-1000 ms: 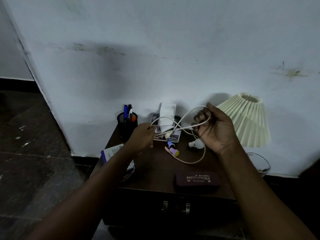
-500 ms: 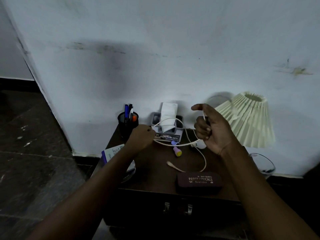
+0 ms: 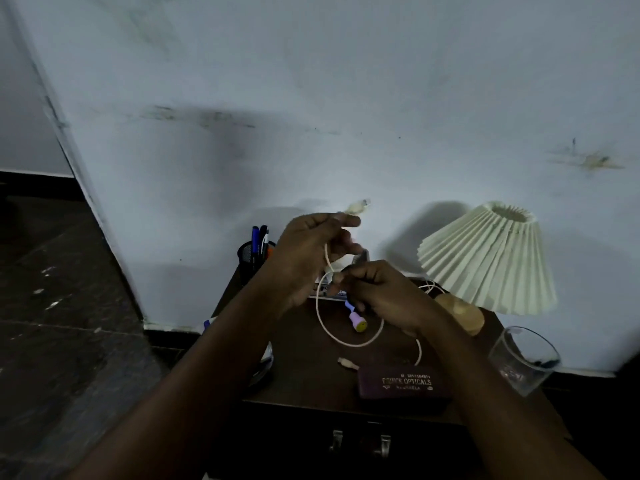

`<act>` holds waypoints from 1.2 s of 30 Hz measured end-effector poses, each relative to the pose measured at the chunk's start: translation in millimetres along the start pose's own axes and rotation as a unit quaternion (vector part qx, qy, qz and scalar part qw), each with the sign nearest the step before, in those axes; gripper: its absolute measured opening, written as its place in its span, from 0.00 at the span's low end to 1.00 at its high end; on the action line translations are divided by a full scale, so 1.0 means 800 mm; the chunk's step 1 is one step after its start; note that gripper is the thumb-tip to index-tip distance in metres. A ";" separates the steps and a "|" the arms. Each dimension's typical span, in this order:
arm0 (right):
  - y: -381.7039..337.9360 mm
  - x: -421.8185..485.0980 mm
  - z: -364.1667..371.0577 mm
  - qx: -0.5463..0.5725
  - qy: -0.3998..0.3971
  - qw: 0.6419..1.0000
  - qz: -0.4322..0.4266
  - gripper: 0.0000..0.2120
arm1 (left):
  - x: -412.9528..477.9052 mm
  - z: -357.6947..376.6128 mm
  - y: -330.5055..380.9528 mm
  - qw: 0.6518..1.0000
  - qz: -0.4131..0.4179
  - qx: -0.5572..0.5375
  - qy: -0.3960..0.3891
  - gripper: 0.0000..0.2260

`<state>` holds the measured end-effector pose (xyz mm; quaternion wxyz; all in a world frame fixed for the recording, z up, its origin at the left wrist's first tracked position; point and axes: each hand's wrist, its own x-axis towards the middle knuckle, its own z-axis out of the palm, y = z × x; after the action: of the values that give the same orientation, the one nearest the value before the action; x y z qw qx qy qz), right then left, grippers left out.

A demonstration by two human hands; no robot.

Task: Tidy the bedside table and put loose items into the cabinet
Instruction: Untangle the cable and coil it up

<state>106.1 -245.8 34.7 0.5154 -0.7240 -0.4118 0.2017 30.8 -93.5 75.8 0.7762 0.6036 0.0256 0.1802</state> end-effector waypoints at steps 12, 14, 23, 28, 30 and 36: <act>0.008 -0.013 -0.055 0.089 0.025 0.995 0.024 0.10 | -0.008 -0.058 0.033 0.944 -0.117 -0.275 -0.138 0.14; -0.005 -0.002 -0.043 0.020 0.158 0.987 -0.004 0.12 | -0.010 -0.051 0.023 0.947 -0.136 -0.229 -0.181 0.16; -0.040 0.004 -0.011 -0.096 0.300 0.946 -0.079 0.10 | -0.015 -0.015 -0.013 0.983 -0.133 -0.066 -0.108 0.16; -0.047 0.001 0.005 0.109 0.208 0.971 -0.048 0.10 | -0.012 -0.015 -0.021 0.995 -0.085 -0.019 -0.040 0.12; -0.046 -0.001 0.017 0.258 0.121 0.958 -0.018 0.13 | -0.009 -0.020 -0.020 0.996 -0.067 -0.048 -0.029 0.13; -0.012 0.001 0.015 0.128 -0.049 0.991 -0.002 0.11 | 0.001 -0.045 0.009 0.951 -0.052 -0.301 -0.054 0.17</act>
<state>94.5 -236.8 39.0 0.5836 -0.6405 -0.4085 0.2868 20.9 -58.5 73.4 0.9304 0.3486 -0.0406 0.1062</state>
